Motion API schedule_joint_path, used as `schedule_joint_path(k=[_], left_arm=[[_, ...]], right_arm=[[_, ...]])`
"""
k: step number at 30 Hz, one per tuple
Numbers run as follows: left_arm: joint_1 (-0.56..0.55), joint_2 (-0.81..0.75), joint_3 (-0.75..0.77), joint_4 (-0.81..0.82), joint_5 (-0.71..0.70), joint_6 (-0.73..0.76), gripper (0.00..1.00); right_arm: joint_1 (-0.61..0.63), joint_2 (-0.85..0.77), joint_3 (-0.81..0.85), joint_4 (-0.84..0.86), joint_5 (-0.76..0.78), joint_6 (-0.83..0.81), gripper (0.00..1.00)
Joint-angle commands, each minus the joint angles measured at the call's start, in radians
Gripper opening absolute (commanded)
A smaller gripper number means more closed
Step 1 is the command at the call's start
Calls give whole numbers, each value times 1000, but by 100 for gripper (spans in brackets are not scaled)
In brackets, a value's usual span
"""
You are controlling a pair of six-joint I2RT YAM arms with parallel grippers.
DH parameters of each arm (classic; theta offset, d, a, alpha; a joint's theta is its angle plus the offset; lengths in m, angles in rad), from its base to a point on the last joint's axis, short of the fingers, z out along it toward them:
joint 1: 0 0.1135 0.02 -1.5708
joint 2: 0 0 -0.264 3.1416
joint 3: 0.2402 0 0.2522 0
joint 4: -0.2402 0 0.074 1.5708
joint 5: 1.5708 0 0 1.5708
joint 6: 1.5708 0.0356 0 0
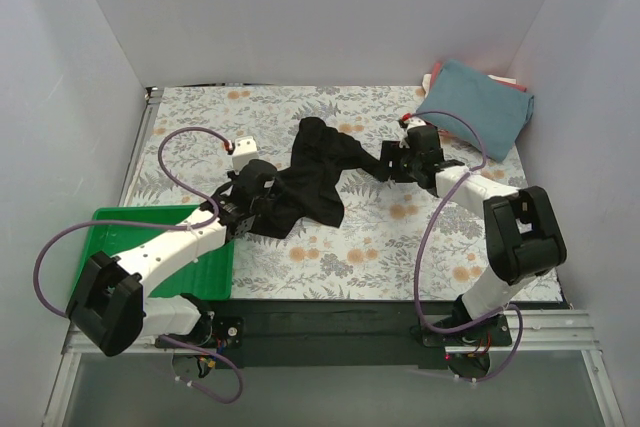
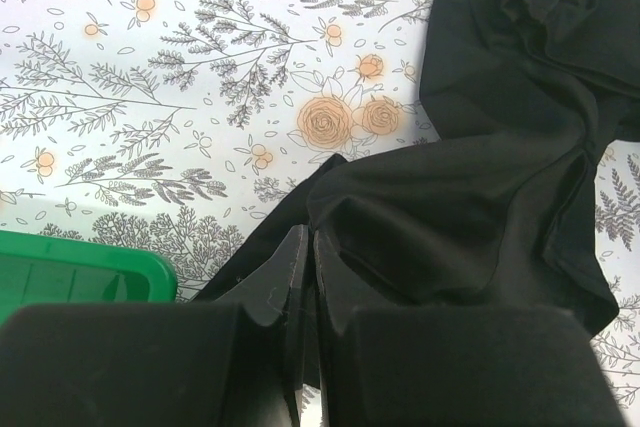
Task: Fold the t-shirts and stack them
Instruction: Flatten the tshirt out
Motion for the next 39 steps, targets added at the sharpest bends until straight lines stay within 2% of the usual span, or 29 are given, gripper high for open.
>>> schedule_joint_path(k=[1, 6, 11, 17, 25, 39], left_arm=[[22, -38, -15, 18, -1, -4, 0], [49, -58, -27, 18, 1, 4, 0], [68, -66, -35, 18, 2, 4, 0], [82, -35, -32, 27, 27, 7, 0], [88, -26, -34, 27, 36, 7, 0], [99, -6, -35, 28, 39, 8, 0]], right_arm=[[4, 74, 76, 30, 32, -19, 73], [4, 154, 133, 33, 83, -22, 66], [-10, 145, 119, 36, 112, -28, 61], [-62, 113, 90, 54, 91, -26, 56], [-62, 202, 154, 77, 11, -23, 45], [-62, 281, 199, 99, -61, -17, 41]])
